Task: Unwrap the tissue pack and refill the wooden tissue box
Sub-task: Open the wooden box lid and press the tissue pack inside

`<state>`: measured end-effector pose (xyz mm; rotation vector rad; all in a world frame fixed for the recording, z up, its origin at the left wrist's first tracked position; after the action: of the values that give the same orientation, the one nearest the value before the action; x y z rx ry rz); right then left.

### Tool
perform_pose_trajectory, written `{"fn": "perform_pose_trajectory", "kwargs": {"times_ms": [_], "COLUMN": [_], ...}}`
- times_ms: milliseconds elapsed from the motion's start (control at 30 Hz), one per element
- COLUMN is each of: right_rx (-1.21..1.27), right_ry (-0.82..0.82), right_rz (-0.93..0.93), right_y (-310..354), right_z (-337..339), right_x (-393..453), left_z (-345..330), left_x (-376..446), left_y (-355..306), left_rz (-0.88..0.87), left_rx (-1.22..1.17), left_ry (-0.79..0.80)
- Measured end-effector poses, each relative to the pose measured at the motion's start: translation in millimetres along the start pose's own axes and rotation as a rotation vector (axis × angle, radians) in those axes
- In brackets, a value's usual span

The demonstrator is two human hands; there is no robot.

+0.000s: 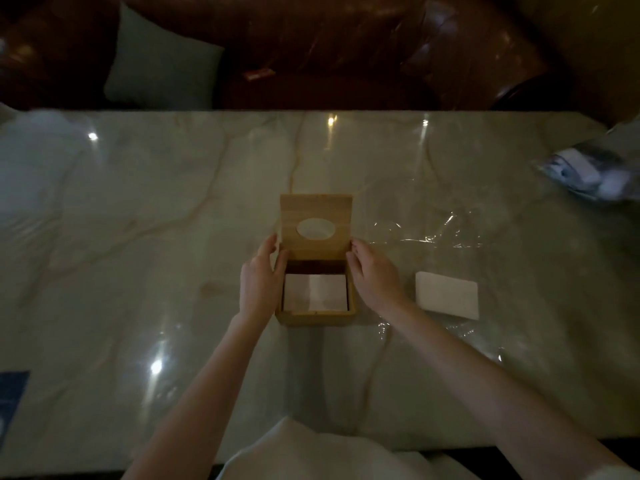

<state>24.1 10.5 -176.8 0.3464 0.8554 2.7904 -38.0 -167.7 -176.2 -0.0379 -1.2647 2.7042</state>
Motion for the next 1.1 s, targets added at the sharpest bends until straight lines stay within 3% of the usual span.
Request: {"fn": "perform_pose_trajectory", "kwargs": {"times_ms": [167,267,400,567,700,900,1100], "right_rx": [-0.190,-0.351,-0.431,-0.443,-0.405,-0.316,-0.267], "right_ry": [-0.101,-0.223,-0.270,-0.189,-0.089,0.058,0.121], "right_rz": [0.163,0.256,0.208,0.018,-0.151,-0.390,-0.482], "right_y": [2,-7,-31,-67,-98,-129,-142], "right_z": [39,68,99,116,111,88,71], "right_x": [-11,-18,-39,-83,-121,-161,-170], "left_z": [3,-7,-35,-88,-123,-149,-154], "left_x": [-25,-34,-50,-81,-97,-106,-108], "left_y": [-27,-52,-88,-97,-81,-54,-46], "left_rz": [-0.439,-0.601,-0.721,-0.700,-0.572,-0.388,-0.415], "left_rx": [0.141,0.166,0.229,0.209,0.223,0.335,0.431], "left_ry": [-0.193,-0.145,0.027,0.330,0.517,0.547,0.470]}}
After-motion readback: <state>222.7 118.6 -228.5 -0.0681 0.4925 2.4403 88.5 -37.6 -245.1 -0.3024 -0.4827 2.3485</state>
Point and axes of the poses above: each hand's wrist, its own x-axis towards the middle knuckle, its own z-axis out of the back of the hand, y = z × x, the point moved 1 cm from there along x, towards the middle knuckle, and after that the axes turned 1 degree about z, right-handed, at the moved point
